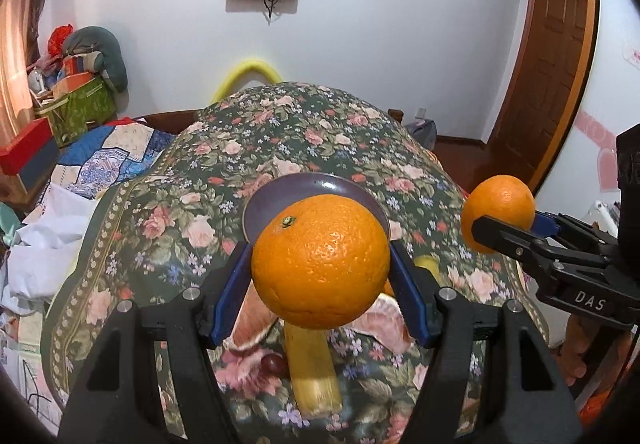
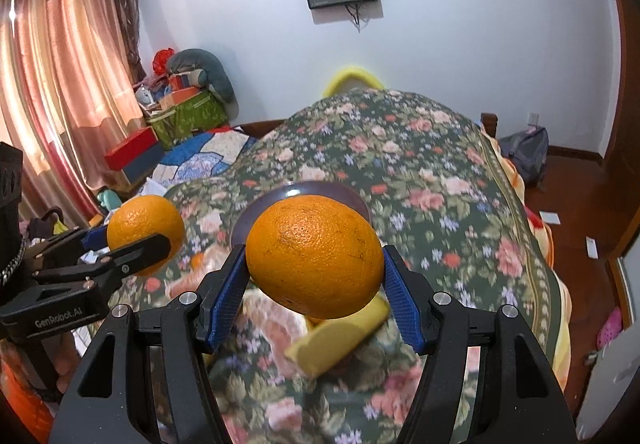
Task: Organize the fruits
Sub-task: 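Carry both oranges onto the purple plate and open both tools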
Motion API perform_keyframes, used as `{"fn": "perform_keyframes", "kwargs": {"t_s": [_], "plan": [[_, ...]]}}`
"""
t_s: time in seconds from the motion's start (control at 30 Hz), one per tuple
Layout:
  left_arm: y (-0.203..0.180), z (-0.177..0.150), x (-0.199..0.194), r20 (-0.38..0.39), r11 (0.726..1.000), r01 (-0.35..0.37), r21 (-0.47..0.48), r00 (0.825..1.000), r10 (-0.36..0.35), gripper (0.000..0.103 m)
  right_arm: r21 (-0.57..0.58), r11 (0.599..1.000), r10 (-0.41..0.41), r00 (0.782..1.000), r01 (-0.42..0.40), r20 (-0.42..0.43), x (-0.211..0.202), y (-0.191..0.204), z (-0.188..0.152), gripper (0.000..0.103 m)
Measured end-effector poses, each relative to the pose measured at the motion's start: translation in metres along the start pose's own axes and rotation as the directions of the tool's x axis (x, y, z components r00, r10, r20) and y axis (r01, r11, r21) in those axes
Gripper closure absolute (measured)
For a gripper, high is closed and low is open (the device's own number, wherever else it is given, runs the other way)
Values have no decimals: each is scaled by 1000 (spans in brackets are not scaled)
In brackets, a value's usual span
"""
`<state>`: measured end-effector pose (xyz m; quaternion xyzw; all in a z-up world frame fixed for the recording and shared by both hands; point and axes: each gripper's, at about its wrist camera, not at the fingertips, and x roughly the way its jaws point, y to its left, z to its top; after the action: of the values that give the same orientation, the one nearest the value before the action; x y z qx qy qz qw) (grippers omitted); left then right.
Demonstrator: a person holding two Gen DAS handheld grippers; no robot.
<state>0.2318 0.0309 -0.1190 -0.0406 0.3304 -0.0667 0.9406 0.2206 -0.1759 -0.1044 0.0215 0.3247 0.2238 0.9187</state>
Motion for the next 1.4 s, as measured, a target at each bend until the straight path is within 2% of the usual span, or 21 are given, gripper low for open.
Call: {"fn": "perform_keyframes", "kwargs": {"t_s": [0.23, 0.5, 1.07, 1.4], "plan": [[9, 13, 19, 3, 1000, -5, -8, 1000, 5, 36, -7, 1000, 3, 1000, -2, 21, 19, 3, 18, 41], [26, 27, 50, -15, 999, -3, -37, 1000, 2, 36, -23, 1000, -7, 1000, 7, 0, 53, 2, 29, 41], [57, 51, 129, -93, 998, -16, -65, 996, 10, 36, -23, 1000, -12, 994, 10, -108, 130, -18, 46, 41], [62, 56, 169, -157, 998, -29, -52, 987, 21, 36, -79, 996, -43, 981, 28, -189, 166, -19, 51, 41]]}}
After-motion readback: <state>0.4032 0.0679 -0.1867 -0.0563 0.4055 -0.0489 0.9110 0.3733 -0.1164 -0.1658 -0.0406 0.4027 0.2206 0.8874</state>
